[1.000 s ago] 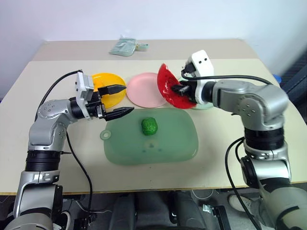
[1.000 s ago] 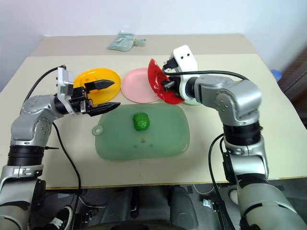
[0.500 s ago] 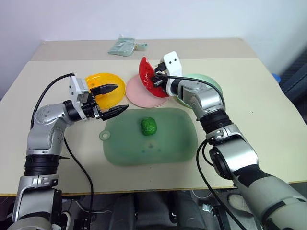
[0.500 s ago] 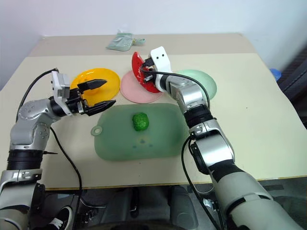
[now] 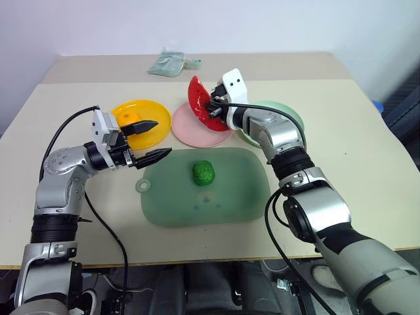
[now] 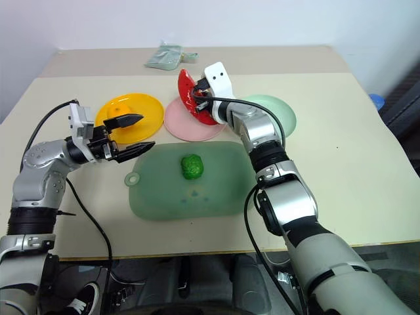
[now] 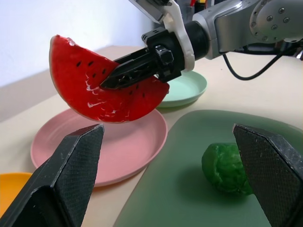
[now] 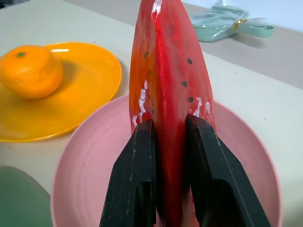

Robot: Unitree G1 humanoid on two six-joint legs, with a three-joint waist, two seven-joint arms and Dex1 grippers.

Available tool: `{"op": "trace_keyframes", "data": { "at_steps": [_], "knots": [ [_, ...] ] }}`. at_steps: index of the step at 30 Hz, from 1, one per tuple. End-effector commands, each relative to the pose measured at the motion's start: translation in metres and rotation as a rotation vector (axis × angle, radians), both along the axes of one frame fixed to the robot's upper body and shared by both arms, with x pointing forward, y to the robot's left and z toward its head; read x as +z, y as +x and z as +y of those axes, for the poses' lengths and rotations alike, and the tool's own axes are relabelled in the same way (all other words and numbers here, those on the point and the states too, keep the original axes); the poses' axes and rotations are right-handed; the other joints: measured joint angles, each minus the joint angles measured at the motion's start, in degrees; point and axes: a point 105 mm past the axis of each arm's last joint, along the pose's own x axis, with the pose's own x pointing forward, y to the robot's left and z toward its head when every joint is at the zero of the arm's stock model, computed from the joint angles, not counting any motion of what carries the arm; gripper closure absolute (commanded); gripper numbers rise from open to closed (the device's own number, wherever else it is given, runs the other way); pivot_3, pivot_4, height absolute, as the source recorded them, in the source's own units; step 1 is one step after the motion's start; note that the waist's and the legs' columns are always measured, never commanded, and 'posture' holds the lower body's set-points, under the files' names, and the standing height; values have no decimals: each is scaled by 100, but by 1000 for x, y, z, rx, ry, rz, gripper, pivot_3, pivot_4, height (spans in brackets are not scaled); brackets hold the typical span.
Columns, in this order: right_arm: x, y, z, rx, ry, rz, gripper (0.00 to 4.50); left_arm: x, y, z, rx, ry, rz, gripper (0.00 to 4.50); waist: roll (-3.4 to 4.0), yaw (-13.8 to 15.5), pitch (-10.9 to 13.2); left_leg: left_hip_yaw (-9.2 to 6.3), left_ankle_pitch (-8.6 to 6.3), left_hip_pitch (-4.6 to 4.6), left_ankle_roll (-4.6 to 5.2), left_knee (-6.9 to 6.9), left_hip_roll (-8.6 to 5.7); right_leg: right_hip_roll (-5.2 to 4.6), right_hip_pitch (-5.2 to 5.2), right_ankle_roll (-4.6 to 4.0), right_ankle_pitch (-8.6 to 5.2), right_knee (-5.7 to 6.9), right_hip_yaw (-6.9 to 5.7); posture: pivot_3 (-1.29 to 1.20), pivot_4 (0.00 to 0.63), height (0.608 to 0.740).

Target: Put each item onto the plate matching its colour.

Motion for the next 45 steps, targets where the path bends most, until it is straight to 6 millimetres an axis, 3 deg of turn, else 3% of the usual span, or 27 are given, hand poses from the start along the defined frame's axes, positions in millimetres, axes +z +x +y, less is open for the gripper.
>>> {"op": "trace_keyframes", "data": {
  "at_steps": [1, 17, 26, 29, 32, 34, 41, 45],
  "knots": [
    [24, -4, 6, 33, 34, -70, 4188, 16, -2, -3, -11, -4, -54, 0, 0, -5, 0, 0, 0, 0, 0, 0, 0, 0, 0, 0, 0, 0, 0, 0, 150, 740],
    [16, -6, 9, 58, 17, -53, 4188, 18, -1, -6, -15, -7, -49, 0, 0, -10, 0, 0, 0, 0, 0, -1, 0, 0, 0, 0, 0, 0, 0, 0, 150, 740],
    [24, -6, 4, 49, 38, -84, 29, 17, -4, -8, -21, -5, -47, 0, 0, -10, 0, 0, 0, 0, 0, -1, 0, 0, 0, 0, 0, 0, 0, 0, 150, 740],
    [43, -12, -1, 66, 89, -133, 29, 18, -6, -9, -29, -7, -47, 0, 0, -6, 0, 0, 0, 0, 0, -1, 0, 0, 0, 0, 0, -1, 0, 0, 150, 740],
    [73, -42, -3, 211, 184, -204, 29, 20, -11, -8, -62, -6, -37, 0, 0, 12, 0, -1, 0, -1, 0, -1, 0, 0, 0, 0, 0, -1, 0, 0, 150, 740],
    [80, -67, -4, 302, 153, -254, 29, 19, -14, -6, -74, 1, -31, 0, 1, 17, 0, -1, 0, -1, 0, -3, 0, -1, 0, 0, 0, -2, 0, 0, 150, 740],
    [37, -130, -3, 539, -24, -176, 29, 15, -18, -2, -93, 19, -9, 0, 0, 12, 0, -1, 0, 4, 0, -2, 0, 1, 2, -1, 0, 0, 0, 0, 150, 740],
    [-5, -141, 6, 572, -139, -92, 29, 6, -27, -1, -141, 51, 36, 0, 0, -7, 0, -1, -1, 4, 0, -2, 0, 1, 2, -1, -1, -2, 0, 0, 150, 740]
  ]
}}
